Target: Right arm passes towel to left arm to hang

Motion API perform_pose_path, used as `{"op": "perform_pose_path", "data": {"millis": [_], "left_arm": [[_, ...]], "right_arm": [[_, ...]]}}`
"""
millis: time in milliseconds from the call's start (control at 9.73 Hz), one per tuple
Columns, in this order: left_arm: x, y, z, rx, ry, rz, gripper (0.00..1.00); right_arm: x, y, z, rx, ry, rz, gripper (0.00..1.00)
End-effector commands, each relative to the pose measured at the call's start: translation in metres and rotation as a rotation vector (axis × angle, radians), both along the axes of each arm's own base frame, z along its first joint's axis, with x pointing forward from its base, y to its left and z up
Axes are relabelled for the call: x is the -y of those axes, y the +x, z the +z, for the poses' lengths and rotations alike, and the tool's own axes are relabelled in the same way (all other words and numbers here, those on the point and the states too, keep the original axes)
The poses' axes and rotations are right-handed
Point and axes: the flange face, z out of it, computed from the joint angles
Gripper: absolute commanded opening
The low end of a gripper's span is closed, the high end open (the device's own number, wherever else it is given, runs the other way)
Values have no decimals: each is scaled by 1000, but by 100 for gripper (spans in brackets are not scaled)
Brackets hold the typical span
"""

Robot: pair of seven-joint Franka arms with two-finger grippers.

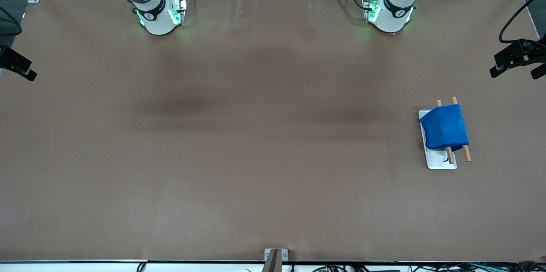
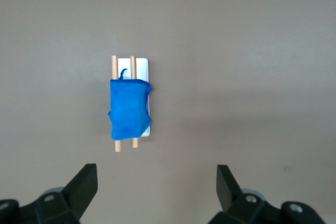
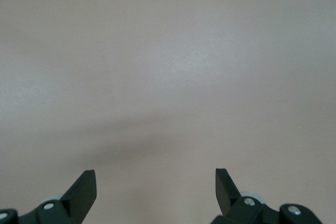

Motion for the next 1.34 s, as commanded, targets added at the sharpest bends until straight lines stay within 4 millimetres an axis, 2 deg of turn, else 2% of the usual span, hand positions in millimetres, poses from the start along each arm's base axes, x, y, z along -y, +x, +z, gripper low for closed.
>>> {"op": "perform_pose_path", "data": {"millis": [0,103,308,514,1233], "left_arm": [[3,-9,-20,-40,37,1,100],[15,-12,-20,-25,58,-12,100],[19,-13,-25,-38,55,15,100],[19,-13,-31,-51,53,47,100],[17,-12,-29,-47,7,26,100]], "right_arm": [[1,-5,3,0,-2,-16,100],[1,-5,3,0,-2,-16,100],[1,-5,3,0,-2,-16,100],[0,-5,4,1,-2,-16,100],[2,-5,6,8,-3,-19,100]]}}
